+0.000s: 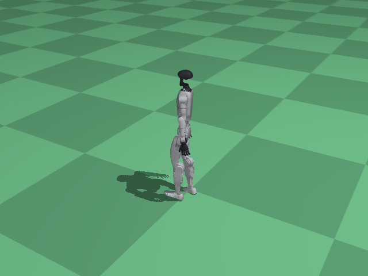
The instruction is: Upper body actions
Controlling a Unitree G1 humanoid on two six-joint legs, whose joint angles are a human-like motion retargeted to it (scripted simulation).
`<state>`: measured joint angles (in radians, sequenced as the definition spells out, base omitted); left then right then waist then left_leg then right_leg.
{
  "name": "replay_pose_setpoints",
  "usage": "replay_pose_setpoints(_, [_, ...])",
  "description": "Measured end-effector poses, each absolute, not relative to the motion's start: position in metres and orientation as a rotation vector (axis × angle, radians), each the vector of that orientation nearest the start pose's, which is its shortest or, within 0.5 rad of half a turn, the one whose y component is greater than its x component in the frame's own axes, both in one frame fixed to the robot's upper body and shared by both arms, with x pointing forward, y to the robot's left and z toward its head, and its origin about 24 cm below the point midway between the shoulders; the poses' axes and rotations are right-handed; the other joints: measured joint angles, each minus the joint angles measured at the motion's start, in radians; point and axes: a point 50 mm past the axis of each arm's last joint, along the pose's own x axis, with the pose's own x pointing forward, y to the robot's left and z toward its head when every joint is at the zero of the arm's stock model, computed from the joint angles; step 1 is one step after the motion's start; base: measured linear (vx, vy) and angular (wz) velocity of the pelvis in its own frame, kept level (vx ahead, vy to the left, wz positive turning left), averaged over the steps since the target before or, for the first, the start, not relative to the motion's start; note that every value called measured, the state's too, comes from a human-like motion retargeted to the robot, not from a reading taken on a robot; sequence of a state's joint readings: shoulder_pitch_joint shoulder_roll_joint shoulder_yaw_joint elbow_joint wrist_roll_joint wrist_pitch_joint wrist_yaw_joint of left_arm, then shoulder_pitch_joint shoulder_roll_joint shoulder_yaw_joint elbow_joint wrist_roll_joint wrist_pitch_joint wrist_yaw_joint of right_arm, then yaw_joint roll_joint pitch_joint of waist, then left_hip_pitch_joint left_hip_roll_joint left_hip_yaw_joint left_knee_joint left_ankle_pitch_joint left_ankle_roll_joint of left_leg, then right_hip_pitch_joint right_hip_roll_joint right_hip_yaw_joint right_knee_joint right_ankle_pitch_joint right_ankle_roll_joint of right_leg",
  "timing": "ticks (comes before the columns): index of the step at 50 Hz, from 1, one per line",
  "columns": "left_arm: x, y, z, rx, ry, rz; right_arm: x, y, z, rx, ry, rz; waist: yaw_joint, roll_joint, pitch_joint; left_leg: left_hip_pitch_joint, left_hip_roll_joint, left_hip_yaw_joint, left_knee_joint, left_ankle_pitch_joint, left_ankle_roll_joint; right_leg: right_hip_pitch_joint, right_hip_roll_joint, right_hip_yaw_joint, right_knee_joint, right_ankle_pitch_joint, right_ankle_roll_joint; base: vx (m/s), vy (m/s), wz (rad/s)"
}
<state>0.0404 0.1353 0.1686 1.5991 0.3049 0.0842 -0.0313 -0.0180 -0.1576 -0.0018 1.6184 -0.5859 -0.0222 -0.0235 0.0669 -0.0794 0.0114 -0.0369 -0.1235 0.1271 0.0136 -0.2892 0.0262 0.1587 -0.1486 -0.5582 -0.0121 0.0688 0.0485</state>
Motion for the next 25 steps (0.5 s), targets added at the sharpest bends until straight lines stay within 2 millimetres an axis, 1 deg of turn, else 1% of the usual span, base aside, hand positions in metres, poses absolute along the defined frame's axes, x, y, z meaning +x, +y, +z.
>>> replay_pose_setpoints(5, [-0.020,0.204,-0.177,0.161,1.721,-0.004,0.008,-0.212,-0.176,-0.585,1.562,0.338,-0.012,0.000,-0.005,0.007,0.007,0.014,-0.001,-0.005,-0.001,-0.007,0.006,0.018,0.001,0.003,-0.004,0.03,-0.11,-0.22])
replay_pose_setpoints(13, [-0.015,0.201,-0.177,0.154,1.704,-0.011,0.001,-0.210,-0.176,-0.580,1.588,0.336,-0.038,0.003,-0.022,0.023,0.021,0.046,-0.006,-0.015,-0.001,-0.024,0.018,0.060,0.007,0.009,-0.011,0.00,-0.20,-0.32])
replay_pose_setpoints(25, [-0.010,0.197,-0.178,0.149,1.682,-0.032,-0.007,-0.207,-0.176,-0.568,1.624,0.359,-0.089,0.007,-0.038,0.046,0.048,0.105,-0.015,-0.028,-0.002,-0.049,0.039,0.115,0.015,0.021,-0.019,-0.13,-0.20,-0.33])
